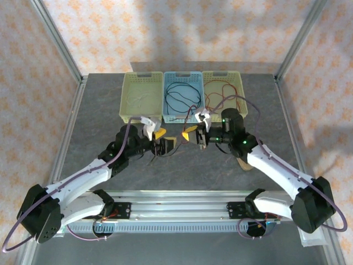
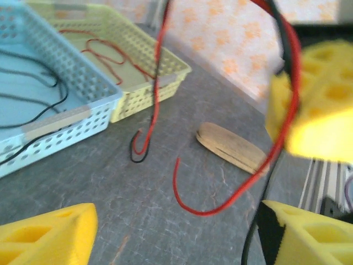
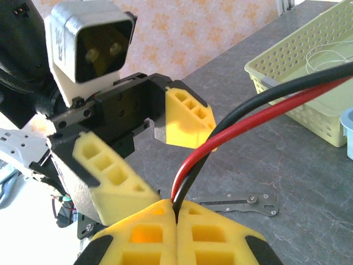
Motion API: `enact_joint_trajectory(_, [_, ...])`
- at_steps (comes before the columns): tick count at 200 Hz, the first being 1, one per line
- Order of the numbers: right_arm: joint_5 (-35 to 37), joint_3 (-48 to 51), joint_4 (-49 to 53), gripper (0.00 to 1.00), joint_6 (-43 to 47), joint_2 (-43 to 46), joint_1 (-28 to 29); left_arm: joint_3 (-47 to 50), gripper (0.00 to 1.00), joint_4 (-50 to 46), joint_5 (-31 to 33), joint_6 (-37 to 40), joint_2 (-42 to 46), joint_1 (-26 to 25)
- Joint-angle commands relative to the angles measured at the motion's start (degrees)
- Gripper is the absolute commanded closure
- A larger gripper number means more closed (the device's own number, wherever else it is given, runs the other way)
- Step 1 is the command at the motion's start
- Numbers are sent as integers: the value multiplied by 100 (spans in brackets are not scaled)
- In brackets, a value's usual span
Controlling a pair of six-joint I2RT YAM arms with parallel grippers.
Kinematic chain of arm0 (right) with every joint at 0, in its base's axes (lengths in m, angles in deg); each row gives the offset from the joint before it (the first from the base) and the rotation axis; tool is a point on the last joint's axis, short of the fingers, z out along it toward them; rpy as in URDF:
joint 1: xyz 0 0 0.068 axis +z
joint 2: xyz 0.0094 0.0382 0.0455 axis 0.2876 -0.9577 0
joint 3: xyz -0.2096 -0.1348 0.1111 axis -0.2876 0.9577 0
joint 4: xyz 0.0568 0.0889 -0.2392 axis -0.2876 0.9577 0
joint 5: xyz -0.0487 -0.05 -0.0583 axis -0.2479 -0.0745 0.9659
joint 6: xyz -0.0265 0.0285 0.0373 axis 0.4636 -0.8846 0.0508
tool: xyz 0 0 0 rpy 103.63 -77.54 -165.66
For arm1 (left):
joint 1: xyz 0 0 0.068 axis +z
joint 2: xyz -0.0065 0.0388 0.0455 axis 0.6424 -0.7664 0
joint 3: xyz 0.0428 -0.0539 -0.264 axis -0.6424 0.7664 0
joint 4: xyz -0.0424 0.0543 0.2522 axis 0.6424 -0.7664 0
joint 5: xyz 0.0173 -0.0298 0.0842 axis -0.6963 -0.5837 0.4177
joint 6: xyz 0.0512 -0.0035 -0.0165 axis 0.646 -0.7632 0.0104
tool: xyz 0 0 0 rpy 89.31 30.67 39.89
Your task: Untangle the cables
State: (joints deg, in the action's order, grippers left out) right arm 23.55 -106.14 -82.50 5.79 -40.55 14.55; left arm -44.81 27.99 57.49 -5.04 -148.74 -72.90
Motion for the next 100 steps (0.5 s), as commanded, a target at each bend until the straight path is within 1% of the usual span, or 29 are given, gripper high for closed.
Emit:
enact_joint_trajectory(1, [-211,-311,462,100,292,165,-41,237,31,883,-678,719,186,-21])
enact_joint_trajectory(16, [-235,-391,498,100,285,179,-42,294,37,837,-827,880,186,-21])
enact_joint_trajectory(35, [-264,-440,449,100,219,199,-42,380,41,806,-849,958,153,-31])
enact_joint_trajectory(60, [-419,-530,404,100,149,171,-42,469,44,876,-755,953,55,-45])
enact_joint_trajectory(86, [-567,-563,216,100,-23,158,-42,445,54,1116,-525,940,-149,-151])
enact_joint_trajectory(100, [-646,-615,202,100,-62,123,-41,426,55,1267,-446,880,-250,-161])
